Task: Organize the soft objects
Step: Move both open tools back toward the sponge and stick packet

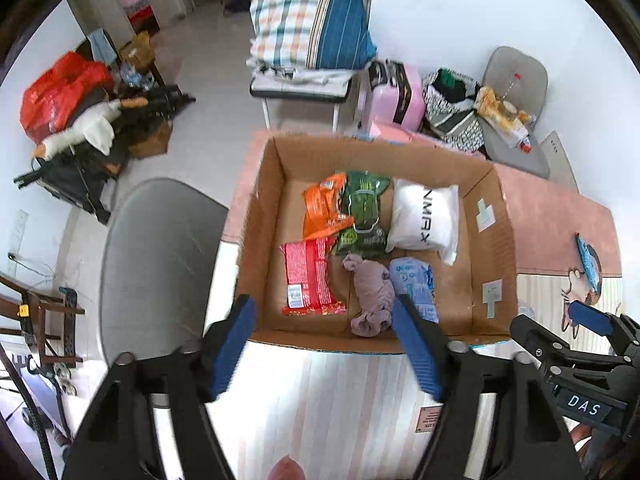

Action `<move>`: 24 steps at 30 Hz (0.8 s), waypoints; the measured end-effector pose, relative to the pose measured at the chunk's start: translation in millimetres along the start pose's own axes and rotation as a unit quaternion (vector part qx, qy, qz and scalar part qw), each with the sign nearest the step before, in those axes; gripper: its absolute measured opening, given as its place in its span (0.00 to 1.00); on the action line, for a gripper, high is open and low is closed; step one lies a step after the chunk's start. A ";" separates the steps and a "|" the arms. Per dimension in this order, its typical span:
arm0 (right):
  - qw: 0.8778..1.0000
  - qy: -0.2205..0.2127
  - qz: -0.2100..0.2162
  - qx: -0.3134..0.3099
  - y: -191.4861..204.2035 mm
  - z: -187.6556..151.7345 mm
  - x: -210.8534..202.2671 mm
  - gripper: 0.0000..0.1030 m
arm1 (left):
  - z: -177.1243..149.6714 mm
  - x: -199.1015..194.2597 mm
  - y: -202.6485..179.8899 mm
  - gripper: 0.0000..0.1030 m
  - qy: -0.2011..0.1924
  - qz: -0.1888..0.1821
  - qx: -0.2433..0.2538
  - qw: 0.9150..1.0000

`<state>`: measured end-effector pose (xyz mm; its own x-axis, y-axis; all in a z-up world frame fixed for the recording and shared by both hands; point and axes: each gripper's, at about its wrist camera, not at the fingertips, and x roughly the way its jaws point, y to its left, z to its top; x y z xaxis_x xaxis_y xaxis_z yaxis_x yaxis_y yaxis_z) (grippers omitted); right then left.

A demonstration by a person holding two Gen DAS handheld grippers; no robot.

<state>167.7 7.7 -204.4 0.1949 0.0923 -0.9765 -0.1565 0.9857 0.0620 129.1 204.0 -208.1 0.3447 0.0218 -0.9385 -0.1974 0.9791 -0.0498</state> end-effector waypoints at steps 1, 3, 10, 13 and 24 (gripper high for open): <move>1.000 -0.006 -0.002 -0.002 -0.3 -1.3 -5.9 0.98 | -0.8 -6.9 -1.0 0.83 -0.008 0.004 0.002 1.000; 1.000 -0.023 -0.008 -0.009 0.4 -5.2 -20.9 1.00 | -2.6 -20.1 -2.6 0.93 -0.024 0.011 0.006 1.000; 0.999 -0.039 0.005 -0.011 -5.9 -16.0 -43.8 1.00 | -7.4 -39.0 -8.5 0.98 -0.044 0.012 0.004 0.999; 0.999 -0.043 0.020 0.009 -24.7 -22.6 -51.0 1.00 | -10.0 -40.6 -17.3 0.98 -0.041 0.000 0.003 0.999; 0.983 -0.012 -0.027 0.183 -222.2 -66.1 -42.5 1.00 | -12.7 15.7 -167.0 0.98 0.117 -0.157 0.003 0.981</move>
<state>130.2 -224.5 -190.3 0.2172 0.0377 -0.9754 0.2116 0.9737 0.0848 155.8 38.3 -218.9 0.1685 -0.3276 -0.9297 -0.1101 0.9310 -0.3480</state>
